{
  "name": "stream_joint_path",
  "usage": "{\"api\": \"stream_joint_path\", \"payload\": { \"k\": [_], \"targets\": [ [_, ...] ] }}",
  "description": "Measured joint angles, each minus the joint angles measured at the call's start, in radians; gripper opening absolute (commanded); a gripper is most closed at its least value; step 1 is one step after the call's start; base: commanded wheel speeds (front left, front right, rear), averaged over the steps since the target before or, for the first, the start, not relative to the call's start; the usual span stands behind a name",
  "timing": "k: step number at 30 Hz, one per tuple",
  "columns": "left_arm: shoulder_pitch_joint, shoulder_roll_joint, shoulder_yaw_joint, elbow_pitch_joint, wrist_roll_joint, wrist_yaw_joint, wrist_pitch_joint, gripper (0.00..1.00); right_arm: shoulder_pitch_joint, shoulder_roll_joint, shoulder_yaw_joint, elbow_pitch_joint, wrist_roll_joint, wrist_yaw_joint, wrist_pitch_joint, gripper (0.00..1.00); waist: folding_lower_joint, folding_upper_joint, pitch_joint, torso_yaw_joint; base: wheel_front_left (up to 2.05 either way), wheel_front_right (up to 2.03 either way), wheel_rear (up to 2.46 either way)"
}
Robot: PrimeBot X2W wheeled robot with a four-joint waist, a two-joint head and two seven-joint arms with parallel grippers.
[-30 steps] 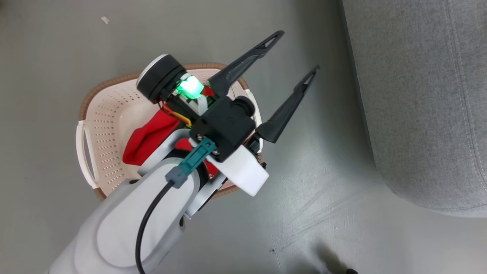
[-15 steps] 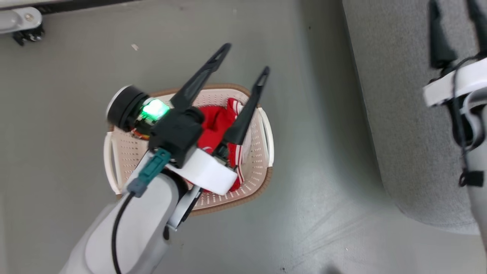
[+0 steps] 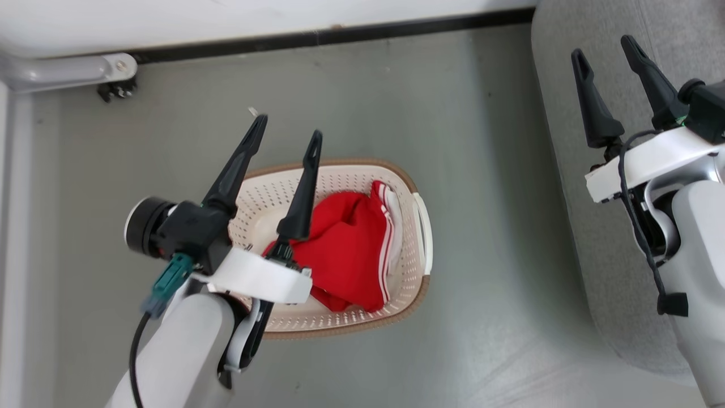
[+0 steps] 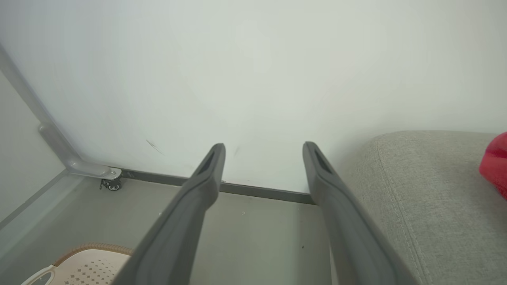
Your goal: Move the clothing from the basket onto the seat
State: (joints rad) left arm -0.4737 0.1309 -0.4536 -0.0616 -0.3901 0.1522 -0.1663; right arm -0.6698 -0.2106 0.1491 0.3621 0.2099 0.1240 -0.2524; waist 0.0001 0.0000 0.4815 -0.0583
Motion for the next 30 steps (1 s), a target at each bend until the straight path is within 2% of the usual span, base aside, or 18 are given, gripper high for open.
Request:
{"api": "stream_joint_path", "payload": {
  "k": [14,30],
  "targets": [
    [0.146,0.024,0.103,0.059,-0.057,0.013,-0.075,1.00,0.153,-0.021,-0.015,-0.125,-0.007,0.000,0.000,1.00,0.0000,0.0000,-0.126,0.065,0.00,0.00,0.00],
    [0.278,0.039,0.170,0.088,-0.035,0.011,-0.086,1.00,0.355,0.018,-0.105,-0.252,-0.021,0.000,0.000,1.00,0.0000,0.0000,-0.262,0.123,0.00,0.00,0.00]
  ]
}}
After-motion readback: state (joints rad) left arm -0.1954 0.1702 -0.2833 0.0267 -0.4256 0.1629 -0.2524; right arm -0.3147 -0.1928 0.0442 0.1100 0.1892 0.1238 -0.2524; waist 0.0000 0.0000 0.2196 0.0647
